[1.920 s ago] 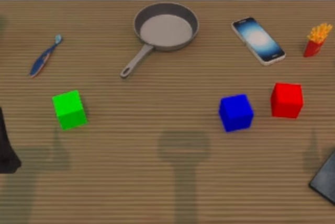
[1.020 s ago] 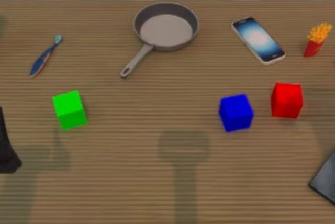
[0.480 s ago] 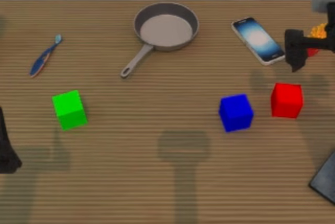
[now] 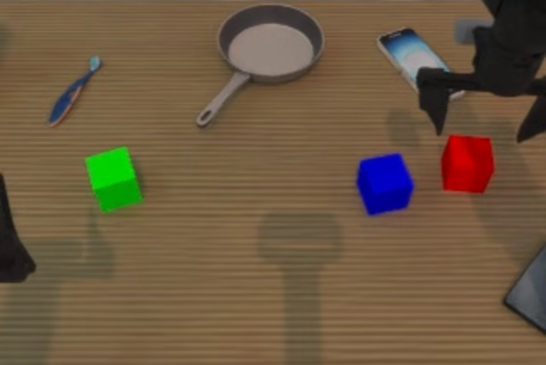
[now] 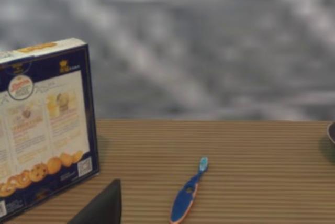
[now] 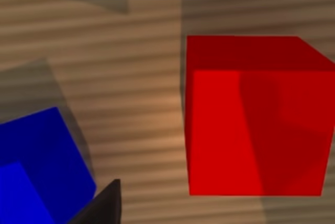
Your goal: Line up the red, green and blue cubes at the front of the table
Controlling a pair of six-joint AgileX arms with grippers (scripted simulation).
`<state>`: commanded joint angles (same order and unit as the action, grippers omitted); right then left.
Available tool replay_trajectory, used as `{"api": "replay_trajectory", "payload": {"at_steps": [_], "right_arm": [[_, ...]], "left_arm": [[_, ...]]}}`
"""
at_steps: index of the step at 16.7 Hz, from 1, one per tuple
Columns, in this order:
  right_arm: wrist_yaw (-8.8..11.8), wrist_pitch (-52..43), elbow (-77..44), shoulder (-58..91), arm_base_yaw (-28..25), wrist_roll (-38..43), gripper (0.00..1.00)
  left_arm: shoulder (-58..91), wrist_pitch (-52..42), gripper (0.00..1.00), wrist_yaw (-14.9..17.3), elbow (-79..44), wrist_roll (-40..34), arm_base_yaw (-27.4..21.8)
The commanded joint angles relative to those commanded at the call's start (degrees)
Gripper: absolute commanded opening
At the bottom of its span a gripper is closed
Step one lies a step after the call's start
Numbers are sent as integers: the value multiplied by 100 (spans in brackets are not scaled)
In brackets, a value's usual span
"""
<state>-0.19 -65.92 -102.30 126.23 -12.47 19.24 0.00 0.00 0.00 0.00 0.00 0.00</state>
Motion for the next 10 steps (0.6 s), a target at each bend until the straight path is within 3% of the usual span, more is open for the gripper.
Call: {"api": "replay_trajectory", "payload": {"at_steps": [6, 10], "right_arm": [[1, 13, -5, 29, 26, -2, 100], [-2, 663, 387, 286, 5, -2, 100]], "left_arm": [[0, 0, 100, 0, 0, 0, 0], [0, 0, 100, 0, 0, 0, 0]]}}
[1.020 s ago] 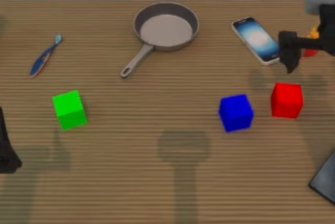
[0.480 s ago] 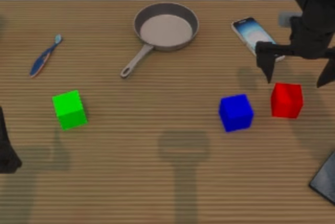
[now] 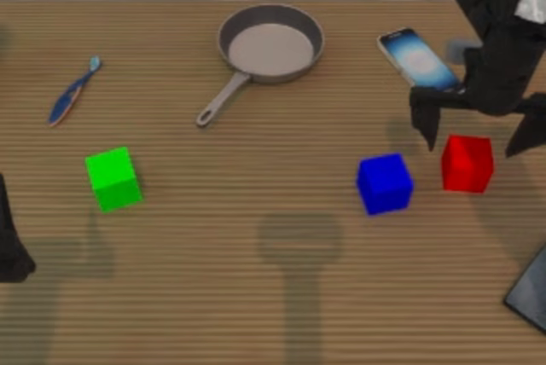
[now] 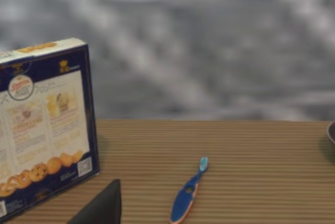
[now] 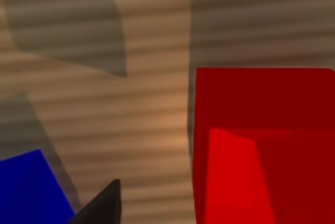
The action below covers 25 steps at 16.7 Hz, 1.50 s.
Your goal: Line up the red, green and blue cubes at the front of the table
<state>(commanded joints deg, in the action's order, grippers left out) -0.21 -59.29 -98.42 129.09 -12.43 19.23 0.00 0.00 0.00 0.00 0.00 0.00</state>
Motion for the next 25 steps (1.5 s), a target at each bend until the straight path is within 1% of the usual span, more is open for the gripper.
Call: {"api": "replay_trajectory", "payload": {"at_steps": [4, 9, 22, 23, 25], "right_arm": [[-4, 886, 505, 351, -13, 20, 100], [-4, 1003, 590, 417, -16, 24, 100], [-4, 1003, 590, 417, -16, 24, 2], [-4, 1003, 590, 417, -16, 24, 0], [-4, 1003, 590, 417, -16, 24, 0]], "left_arm": [[0, 0, 100, 0, 0, 0, 0], [0, 0, 100, 0, 0, 0, 0], [0, 0, 100, 0, 0, 0, 0], [0, 0, 100, 0, 0, 0, 0], [0, 0, 100, 0, 0, 0, 0]]}}
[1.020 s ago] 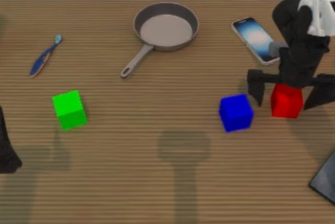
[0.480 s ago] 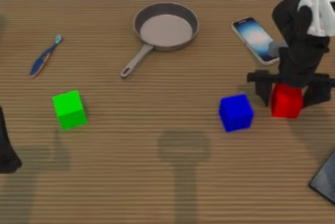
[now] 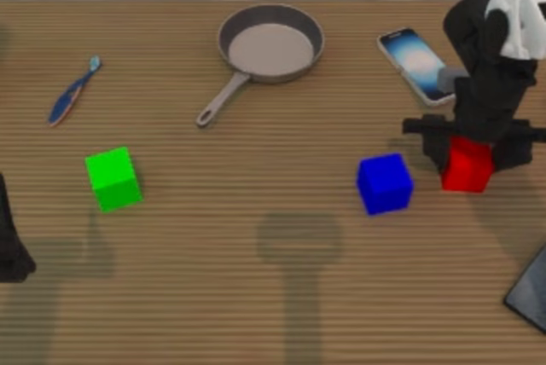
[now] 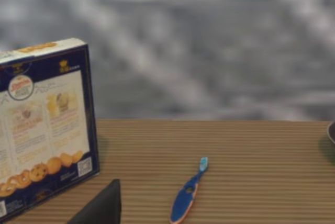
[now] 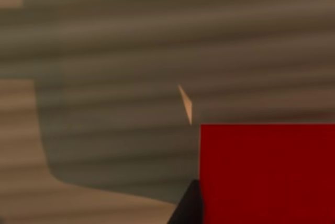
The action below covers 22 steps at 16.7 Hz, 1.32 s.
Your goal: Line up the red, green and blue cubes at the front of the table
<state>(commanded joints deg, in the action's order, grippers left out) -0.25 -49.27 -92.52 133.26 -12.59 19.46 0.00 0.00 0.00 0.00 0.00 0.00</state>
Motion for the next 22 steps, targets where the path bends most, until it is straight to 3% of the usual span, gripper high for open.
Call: {"api": "replay_trajectory", "payload": {"at_steps": [7, 14, 19, 22], "right_arm": [[-40, -69, -52, -137, 17, -15, 0], [-35, -1292, -780, -605, -25, -19, 0], [-33, -1349, -817, -634, -21, -5, 0], [-41, -1438, -963, -555, -414, 378, 0]], "left_arm": [[0, 0, 100, 0, 0, 0, 0], [0, 0, 100, 0, 0, 0, 0], [0, 0, 100, 0, 0, 0, 0], [0, 0, 100, 0, 0, 0, 0]]}}
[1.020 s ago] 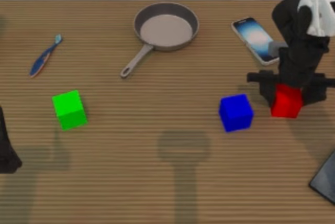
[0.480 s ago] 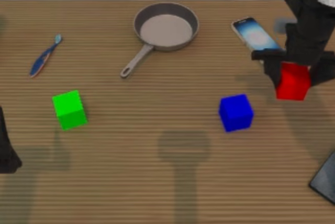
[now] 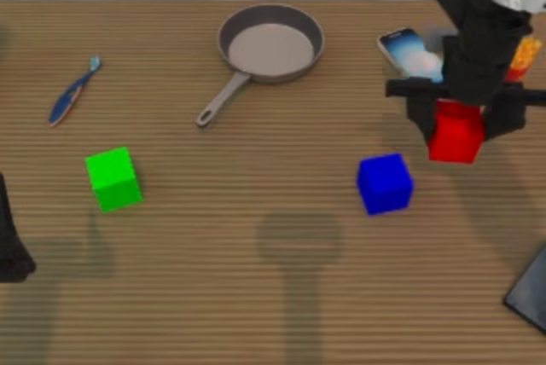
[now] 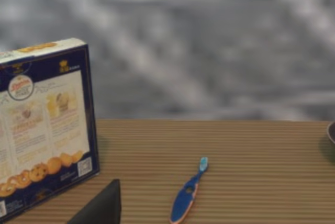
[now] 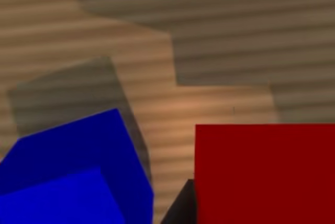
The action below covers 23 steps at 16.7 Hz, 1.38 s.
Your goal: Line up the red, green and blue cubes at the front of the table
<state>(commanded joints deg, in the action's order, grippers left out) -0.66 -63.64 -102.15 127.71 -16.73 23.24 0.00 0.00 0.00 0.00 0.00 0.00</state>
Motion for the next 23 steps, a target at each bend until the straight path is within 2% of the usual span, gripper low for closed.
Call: {"api": "replay_trajectory", "payload": {"at_steps": [3, 9, 12, 14, 19, 23], "right_arm": [[-12, -162, -225, 104, -869, 815, 0], [-25, -524, -648, 251, -3280, 2779, 0], [-42, -603, -773, 220, -4021, 3472, 0], [-50, -616, -801, 193, -4209, 3657, 0], [-42, -586, -773, 208, -4201, 3671, 0], [-48, 0, -355, 362, -4181, 3699, 0]], "left_arm": [[0, 0, 100, 0, 0, 0, 0], [0, 0, 100, 0, 0, 0, 0], [0, 0, 100, 0, 0, 0, 0], [0, 0, 100, 0, 0, 0, 0], [0, 0, 100, 0, 0, 0, 0], [0, 0, 100, 0, 0, 0, 0]]}}
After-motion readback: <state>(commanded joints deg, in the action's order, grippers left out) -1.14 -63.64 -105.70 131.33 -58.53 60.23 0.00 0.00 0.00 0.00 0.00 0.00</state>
